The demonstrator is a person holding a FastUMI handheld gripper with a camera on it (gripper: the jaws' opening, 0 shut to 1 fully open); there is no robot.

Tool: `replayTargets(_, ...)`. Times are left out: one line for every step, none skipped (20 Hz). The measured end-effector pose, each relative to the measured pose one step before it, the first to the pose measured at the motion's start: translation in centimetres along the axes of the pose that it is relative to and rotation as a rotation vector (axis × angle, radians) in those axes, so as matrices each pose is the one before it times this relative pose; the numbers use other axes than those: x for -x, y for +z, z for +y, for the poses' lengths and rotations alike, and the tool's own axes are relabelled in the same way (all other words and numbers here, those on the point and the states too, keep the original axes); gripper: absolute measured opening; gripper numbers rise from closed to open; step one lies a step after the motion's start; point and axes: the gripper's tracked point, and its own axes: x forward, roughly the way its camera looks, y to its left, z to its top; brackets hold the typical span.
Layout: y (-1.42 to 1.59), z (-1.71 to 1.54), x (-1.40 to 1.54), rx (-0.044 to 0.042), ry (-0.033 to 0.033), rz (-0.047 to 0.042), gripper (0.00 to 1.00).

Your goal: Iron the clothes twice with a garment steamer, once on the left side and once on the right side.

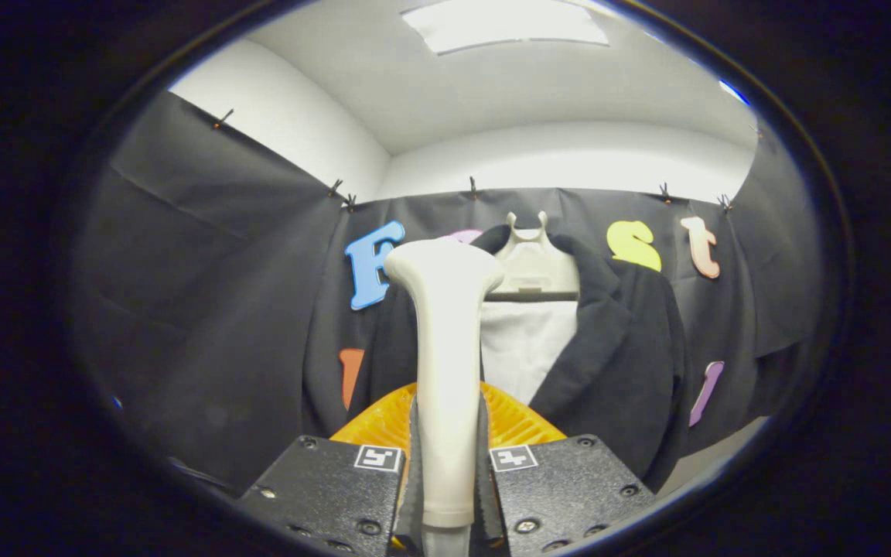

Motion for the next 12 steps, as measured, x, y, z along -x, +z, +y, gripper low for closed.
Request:
replayTargets(0.746, 0.288, -0.966, 0.00524, 0.00444, -0.0231, 0.29)
replayTargets(0.868, 0.179, -1.093, 0.01093, 0.00353, -0.02227, 0.29)
replayTargets(0.456, 0.191, -0.963, 0.0158, 0.00016, -0.01655, 0.28)
replayTargets(0.356, 0.027, -0.597, 0.015, -0.00809, -0.00893, 0.29)
replayTargets(0.027, -0.074, -0.651, 0.01483, -0.01718, 0.00042, 0.29)
replayTargets(-0.276, -0.03, -0.441, 0.01074, -0.01212, 0.01061, 0.29)
replayTargets(-0.754, 0.262, -0.278, -0.00153, 0.002, 0.01137, 0.29)
replayTargets(-0.638, 0.275, -0.056, -0.00511, 0.00806, 0.01269, 0.29)
replayTargets(-0.623, 0.097, 0.189, 0.00151, 0.00327, 0.01168, 0.29)
replayTargets(-0.677, 0.076, 0.195, 0.00367, 0.00027, 0.01041, 0.28)
replayTargets(-0.647, 0.095, 0.303, 0.00494, 0.00206, 0.00856, 0.28)
replayTargets(-0.52, 0.078, 0.345, 0.00598, 0.00384, 0.00475, 0.28)
